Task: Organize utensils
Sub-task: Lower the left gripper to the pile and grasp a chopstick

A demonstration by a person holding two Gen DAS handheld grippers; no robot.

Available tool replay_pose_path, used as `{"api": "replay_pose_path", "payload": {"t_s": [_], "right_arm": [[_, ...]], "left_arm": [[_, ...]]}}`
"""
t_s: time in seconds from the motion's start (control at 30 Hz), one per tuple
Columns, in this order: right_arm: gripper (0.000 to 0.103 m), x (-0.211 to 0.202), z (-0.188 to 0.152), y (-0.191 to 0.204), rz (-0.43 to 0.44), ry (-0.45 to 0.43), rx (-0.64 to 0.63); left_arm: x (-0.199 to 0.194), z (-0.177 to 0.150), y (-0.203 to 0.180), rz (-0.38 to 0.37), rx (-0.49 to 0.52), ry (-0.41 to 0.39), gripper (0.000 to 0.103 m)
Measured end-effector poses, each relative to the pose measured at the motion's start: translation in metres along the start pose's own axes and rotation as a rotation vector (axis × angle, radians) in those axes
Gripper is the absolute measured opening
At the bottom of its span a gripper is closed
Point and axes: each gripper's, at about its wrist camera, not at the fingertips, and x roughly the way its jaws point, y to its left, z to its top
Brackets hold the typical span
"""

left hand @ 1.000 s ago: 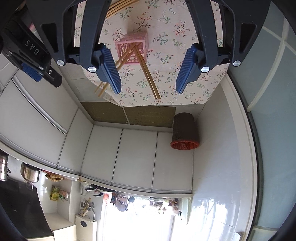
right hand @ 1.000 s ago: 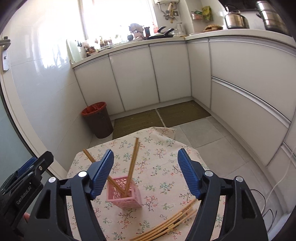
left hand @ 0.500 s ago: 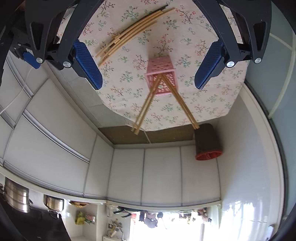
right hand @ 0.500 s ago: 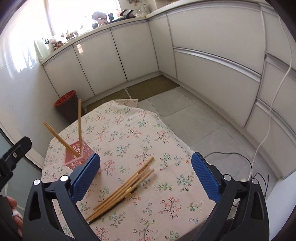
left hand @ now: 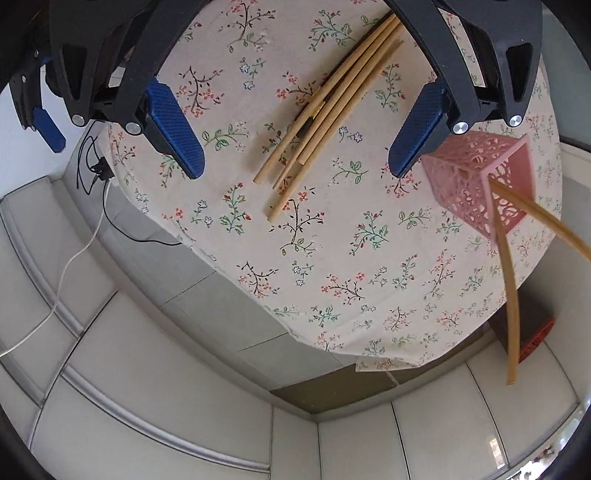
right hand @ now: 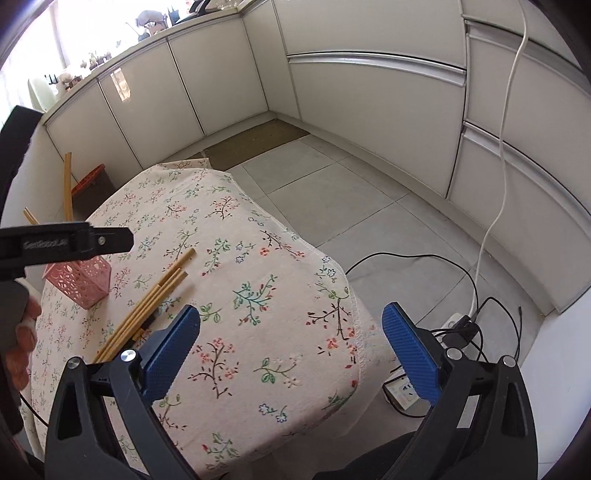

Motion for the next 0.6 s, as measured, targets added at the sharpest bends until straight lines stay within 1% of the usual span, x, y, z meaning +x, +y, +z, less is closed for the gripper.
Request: {"api": "replay_pose_path", "payload": {"t_s": [0.07, 0.17, 0.2, 0.23, 0.27, 0.3, 0.33, 0.37, 0.43, 0.47, 0.5, 0.53, 0.6], "right_arm": [[0.096, -0.004, 0.002, -0.001, 0.038, -0.019, 0.016], [0.096, -0.003, 0.001, 0.002, 0.047, -0.016, 0.001], [0.096, -0.002, 0.000, 0.003, 0.052, -0.009, -0.003], [0.096, -0.002, 0.000, 0.003, 0.054, -0.009, -0.002], [0.096, -0.002, 0.000, 0.002, 0.054, -0.011, 0.001], [0.096, -0.001, 0.000, 0.002, 0.055, -0.010, 0.006], [0.096, 0.000, 0.000, 0.001, 0.057, -0.004, 0.013], [0.096, 0.002, 0.001, 0.000, 0.059, 0.005, 0.020], [0.096, 0.006, 0.001, -0.001, 0.063, 0.024, 0.038], [0.096, 0.008, 0.001, -0.002, 0.064, 0.033, 0.046], [0.096, 0.011, 0.001, -0.002, 0.065, 0.042, 0.053], [0.096, 0.013, 0.001, -0.002, 0.063, 0.049, 0.059], [0.096, 0.017, 0.000, 0.000, 0.060, 0.059, 0.063]], "left_arm": [[0.019, 0.008, 0.002, -0.014, -0.008, 0.040, 0.096], [0.047, 0.017, 0.007, -0.036, -0.031, 0.104, 0.091], [0.055, 0.019, 0.007, -0.035, -0.035, 0.124, 0.085], [0.064, 0.021, 0.007, -0.039, -0.035, 0.149, 0.077], [0.072, 0.024, 0.005, -0.045, -0.033, 0.170, 0.071], [0.078, 0.026, 0.005, -0.049, -0.030, 0.184, 0.061], [0.084, 0.028, 0.005, -0.050, -0.025, 0.193, 0.054], [0.089, 0.029, 0.004, -0.045, -0.018, 0.197, 0.051], [0.099, 0.029, 0.005, -0.038, -0.008, 0.215, 0.037], [0.102, 0.028, 0.006, -0.038, -0.005, 0.214, 0.037], [0.101, 0.028, 0.005, -0.037, 0.010, 0.200, 0.027], [0.100, 0.028, 0.004, -0.029, 0.025, 0.197, 0.015], [0.100, 0.027, 0.004, -0.042, 0.034, 0.194, 0.013]]}}
